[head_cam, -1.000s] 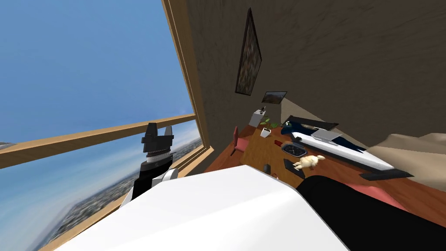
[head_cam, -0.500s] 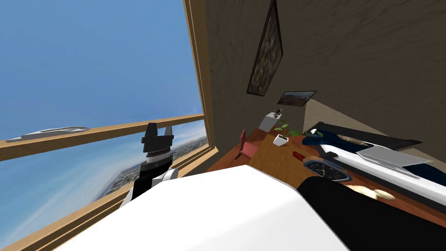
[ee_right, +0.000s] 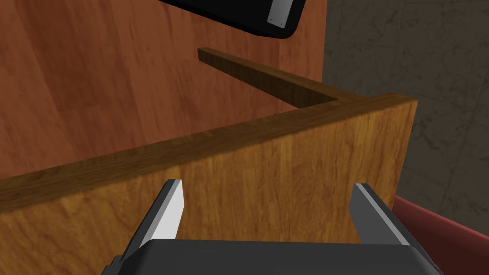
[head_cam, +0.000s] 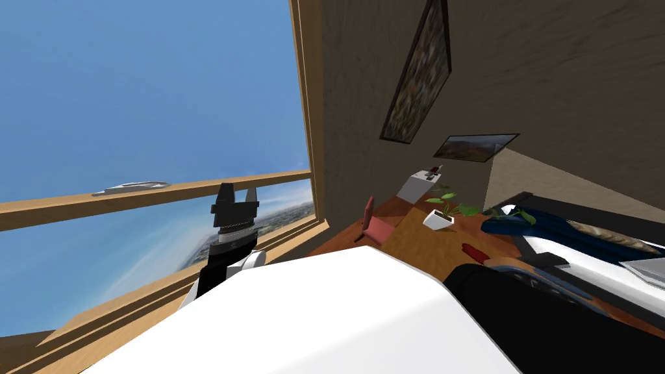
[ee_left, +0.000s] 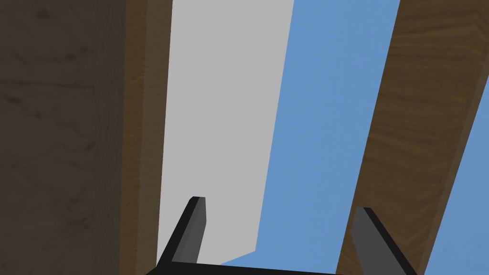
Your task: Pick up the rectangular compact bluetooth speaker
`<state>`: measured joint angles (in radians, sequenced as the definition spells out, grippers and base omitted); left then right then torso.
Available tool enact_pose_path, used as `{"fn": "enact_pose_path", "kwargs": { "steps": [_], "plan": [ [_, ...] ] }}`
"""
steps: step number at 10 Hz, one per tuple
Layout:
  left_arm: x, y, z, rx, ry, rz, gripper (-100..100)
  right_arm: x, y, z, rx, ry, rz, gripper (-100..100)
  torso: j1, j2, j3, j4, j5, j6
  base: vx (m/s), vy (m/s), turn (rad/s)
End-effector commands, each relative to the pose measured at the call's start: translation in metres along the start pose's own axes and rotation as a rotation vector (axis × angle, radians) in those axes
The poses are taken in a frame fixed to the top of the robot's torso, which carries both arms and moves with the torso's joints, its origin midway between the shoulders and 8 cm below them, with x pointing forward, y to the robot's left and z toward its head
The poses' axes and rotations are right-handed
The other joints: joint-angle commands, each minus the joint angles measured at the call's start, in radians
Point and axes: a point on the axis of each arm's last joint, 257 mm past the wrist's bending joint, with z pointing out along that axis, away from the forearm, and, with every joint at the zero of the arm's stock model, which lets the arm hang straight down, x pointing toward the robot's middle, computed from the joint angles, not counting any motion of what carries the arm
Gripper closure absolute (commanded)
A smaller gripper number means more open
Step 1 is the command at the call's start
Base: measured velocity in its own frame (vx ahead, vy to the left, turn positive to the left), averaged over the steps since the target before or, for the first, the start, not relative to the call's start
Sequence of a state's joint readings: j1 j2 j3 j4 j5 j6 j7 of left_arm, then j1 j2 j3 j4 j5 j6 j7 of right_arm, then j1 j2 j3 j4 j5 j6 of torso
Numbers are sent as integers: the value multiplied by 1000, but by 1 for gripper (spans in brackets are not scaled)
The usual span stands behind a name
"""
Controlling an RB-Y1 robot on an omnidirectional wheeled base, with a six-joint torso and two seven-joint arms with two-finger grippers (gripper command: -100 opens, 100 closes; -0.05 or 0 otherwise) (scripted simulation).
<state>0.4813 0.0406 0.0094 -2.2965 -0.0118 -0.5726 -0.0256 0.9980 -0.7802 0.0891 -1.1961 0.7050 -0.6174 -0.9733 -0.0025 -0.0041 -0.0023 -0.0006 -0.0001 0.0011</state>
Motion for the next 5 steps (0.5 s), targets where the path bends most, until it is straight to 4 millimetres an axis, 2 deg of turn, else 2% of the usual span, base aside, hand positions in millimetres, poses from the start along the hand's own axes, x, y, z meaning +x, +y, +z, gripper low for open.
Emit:
{"fn": "enact_pose_path", "kwargs": {
  "steps": [1, 3, 5],
  "plan": [
    [0, 0, 0, 0, 0, 0, 0, 1, -21, -5, 49, -8, 17, -100, 0, 0, 0, 0, 0, 0, 41, -39, 183],
    [0, 0, 0, 0, 0, 0, 0, -6, -68, -29, 160, -24, 48, -100, 0, 0, 0, 0, 0, 0, 40, -31, 316],
    [0, 0, 0, 0, 0, 0, 0, -11, -105, -52, 250, -38, 72, -100, 0, -1, 0, 0, 0, 0, 53, -56, 280]
  ]
}}
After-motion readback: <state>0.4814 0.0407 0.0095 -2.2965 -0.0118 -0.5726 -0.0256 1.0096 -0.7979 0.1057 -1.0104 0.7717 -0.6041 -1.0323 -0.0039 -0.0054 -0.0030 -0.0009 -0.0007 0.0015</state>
